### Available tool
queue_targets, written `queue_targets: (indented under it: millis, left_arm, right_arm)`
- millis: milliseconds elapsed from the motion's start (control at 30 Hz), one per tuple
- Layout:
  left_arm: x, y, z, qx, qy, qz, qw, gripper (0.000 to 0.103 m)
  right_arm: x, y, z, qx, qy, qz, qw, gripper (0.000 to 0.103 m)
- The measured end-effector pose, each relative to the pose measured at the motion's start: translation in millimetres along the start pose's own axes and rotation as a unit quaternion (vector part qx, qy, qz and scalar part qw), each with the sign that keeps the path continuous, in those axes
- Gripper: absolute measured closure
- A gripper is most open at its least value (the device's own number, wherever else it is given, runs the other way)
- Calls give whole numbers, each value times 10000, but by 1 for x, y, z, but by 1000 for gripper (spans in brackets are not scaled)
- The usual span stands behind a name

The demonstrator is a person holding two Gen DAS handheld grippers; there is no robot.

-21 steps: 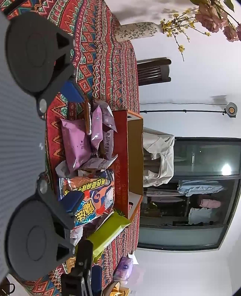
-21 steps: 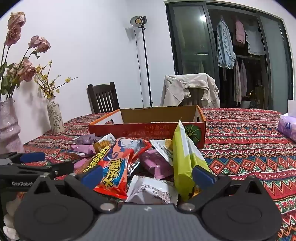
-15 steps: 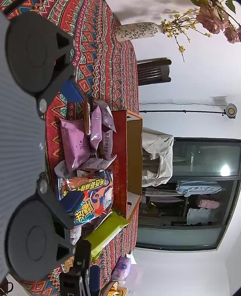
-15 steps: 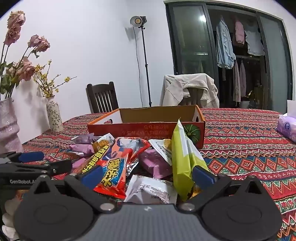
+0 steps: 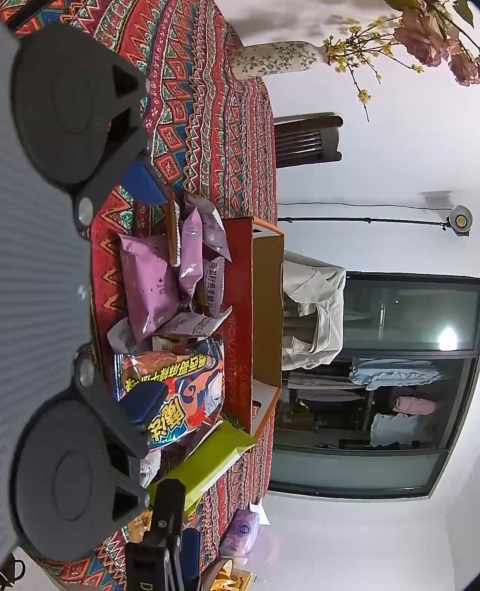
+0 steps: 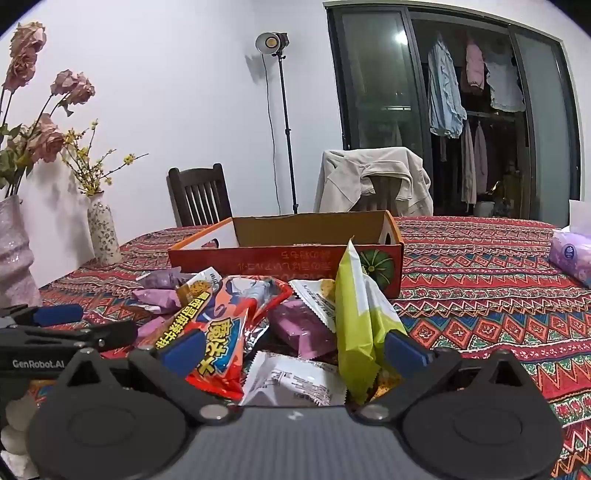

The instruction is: Organize snacks

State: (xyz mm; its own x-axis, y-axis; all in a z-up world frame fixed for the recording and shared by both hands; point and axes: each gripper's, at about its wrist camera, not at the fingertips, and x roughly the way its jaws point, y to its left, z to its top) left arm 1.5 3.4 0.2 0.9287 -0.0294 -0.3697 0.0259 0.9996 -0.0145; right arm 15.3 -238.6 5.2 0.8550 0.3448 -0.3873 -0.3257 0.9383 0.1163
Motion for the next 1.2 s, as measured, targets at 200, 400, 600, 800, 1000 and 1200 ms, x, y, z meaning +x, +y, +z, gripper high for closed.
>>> queue_targets:
  millis: [200,400,600,800,1000,1200]
  left_arm:
    - [0,0,0,-9,0,-4,10000,0]
    - [0,1,0,-16,-4,1,10000,0]
    - [-1,1,1,-23,-18,-3,10000,0]
    - [-2,1,1,-25,-37,-12,10000,0]
    - [-3,2,1,-30,-52,-12,10000,0]
    - [-3,2,1,-30,-53,-15,10000,0]
  right_arm:
    - [1,0,1,10,11,0,10000,0]
    - [0,1,2,7,5,5,10000,0]
    - [-1,1,2,3,-4,10,10000,0]
    - [-1,1,2,1,-5,9,10000,0]
    - [-1,1,2,-2,-8,14,10000,0]
    - [-1,1,2,0,-7,10,10000,0]
